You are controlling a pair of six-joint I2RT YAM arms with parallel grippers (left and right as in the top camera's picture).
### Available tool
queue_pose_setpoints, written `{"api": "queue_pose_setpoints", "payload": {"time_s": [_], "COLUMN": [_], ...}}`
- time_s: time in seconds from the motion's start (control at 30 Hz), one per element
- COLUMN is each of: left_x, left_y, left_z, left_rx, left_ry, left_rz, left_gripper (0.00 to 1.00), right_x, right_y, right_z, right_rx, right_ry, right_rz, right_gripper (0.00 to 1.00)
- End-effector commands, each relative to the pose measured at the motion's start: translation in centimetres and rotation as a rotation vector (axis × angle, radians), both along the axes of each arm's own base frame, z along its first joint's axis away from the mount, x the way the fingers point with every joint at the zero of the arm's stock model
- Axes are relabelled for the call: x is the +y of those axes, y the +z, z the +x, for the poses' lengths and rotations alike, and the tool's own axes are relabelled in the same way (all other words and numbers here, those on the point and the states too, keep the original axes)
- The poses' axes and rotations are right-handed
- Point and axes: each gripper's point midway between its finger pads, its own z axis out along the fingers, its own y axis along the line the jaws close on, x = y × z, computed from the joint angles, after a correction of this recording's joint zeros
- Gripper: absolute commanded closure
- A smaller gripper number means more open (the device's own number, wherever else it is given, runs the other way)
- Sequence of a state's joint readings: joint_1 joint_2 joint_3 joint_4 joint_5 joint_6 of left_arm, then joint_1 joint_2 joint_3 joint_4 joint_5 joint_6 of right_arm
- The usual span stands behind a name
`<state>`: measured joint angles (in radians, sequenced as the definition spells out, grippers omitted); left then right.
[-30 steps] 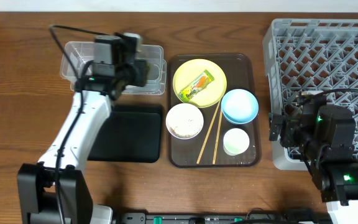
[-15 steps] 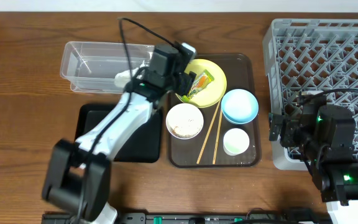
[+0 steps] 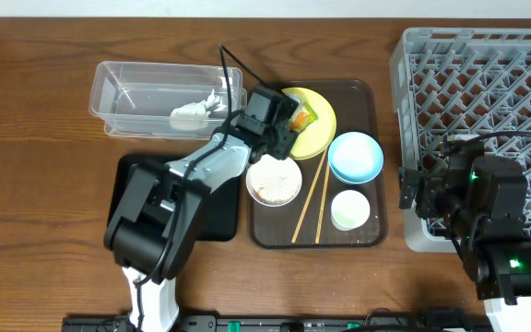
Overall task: Sort waste into correct bins and load items into the dishwasher rack
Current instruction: 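Grasp the green snack wrapper on the yellow plate with the left gripper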
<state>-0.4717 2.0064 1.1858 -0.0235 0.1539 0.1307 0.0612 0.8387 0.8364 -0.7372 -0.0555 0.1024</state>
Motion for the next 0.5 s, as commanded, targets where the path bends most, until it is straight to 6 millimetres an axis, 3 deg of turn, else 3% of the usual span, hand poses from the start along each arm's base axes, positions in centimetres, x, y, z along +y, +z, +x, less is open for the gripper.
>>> {"api": "queue_pose_setpoints", "payload": {"time_s": [0.0,0.23,0.33,0.47], "left_x": [0.1,0.0,-0.1,0.2], "left_y": [-0.9,0.8,3.4,8.4], "left_z": [0.2,0.5,0.8,0.9], "left_rx": [0.007,-0.024,-0.073,-0.15], "left_ry": [0.001,0.001,0.003,0.011], "left_rz": [0.017,0.0,-0.024,-0.063], "left_gripper": [0.36,0.92,0.94,0.94], "right_x": [-0.3,-0.3,-0.3,-0.3], "right_y": [0.8,0.8,0.8,0.8], "right_z": [0.2,0.2,0.2,0.2], "right_rx": [-0.018,-0.018,-0.018,-0.018], "right_ry": [-0.01,-0.01,-0.01,-0.01], "right_rz": [0.002,0.002,0.002,0.002], "right_gripper": [0.01,0.01,0.01,0.01]}}
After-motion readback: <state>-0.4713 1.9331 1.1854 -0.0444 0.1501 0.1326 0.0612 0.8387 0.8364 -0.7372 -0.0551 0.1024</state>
